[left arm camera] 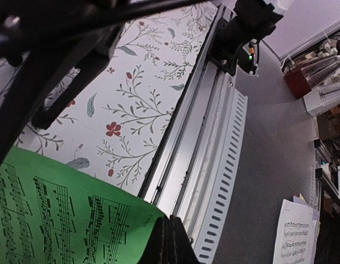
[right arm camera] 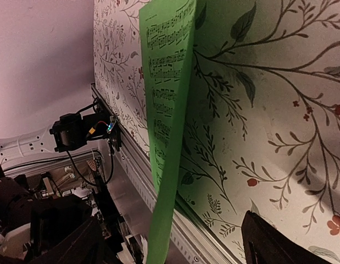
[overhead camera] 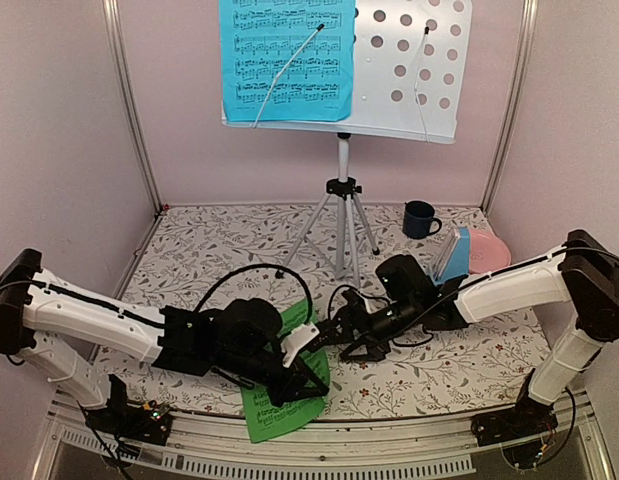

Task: Set up the instrument practice props

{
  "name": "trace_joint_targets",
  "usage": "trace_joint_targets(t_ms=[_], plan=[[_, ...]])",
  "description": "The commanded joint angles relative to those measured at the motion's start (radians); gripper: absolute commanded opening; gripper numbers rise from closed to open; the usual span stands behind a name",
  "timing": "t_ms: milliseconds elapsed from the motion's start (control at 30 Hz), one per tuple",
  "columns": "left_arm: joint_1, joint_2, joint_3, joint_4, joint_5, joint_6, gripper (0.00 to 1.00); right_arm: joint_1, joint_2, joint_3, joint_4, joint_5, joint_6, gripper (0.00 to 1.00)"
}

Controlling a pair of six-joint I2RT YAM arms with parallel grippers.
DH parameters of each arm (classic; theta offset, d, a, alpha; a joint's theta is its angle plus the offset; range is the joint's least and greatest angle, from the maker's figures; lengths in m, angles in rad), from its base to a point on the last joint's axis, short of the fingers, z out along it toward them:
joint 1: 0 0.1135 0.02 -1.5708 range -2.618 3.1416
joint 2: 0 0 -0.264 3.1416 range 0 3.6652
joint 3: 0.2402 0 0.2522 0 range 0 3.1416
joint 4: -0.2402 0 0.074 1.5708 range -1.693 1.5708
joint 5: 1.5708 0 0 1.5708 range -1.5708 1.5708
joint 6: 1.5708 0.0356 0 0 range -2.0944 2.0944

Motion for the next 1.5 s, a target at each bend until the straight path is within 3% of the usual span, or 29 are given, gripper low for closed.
trace_joint_targets(t_ms=[0,167,433,500,667,700,767,867,1000,1233,1467], plan=[[-0.031,0.032,0.04,0.047,0.024,0.037,0.0,0.023,0.072,0.1,0.016,-0.069,-0.05,0.87],[-0.047,0.053,0.052,0.052,0.035,0.057,0.0,0.024,0.152,0.161,-0.011,-0.057,-0.085,0.8],[-0.061,0.055,0.048,0.068,0.026,0.085,0.0,0.023,0.251,0.176,-0.043,0.013,-0.156,0.56],[-0.061,0.062,0.046,0.065,0.024,0.09,0.0,0.021,0.258,0.171,-0.046,0.023,-0.166,0.46],[-0.062,0.057,0.034,0.054,0.002,0.094,0.01,0.02,0.229,0.178,-0.043,0.029,-0.216,0.07],[-0.058,0.041,0.024,0.05,-0.015,0.099,0.07,0.02,0.213,0.182,-0.045,0.033,-0.235,0.0],[-0.041,-0.02,-0.009,0.045,-0.054,0.106,0.22,0.02,0.161,0.176,-0.035,0.046,-0.283,0.0],[0.004,-0.166,-0.078,0.079,-0.086,0.092,0.52,0.02,0.043,0.135,0.008,0.089,-0.371,0.0],[0.054,-0.418,-0.173,0.133,-0.172,0.087,0.72,0.02,-0.153,0.044,0.105,0.118,-0.497,0.0],[0.11,-0.712,-0.276,0.143,-0.328,0.055,0.76,0.021,-0.428,-0.067,0.226,0.11,-0.615,0.0],[0.114,-0.766,-0.316,0.155,-0.398,0.045,0.75,0.02,-0.571,-0.091,0.233,0.057,-0.659,0.0]])
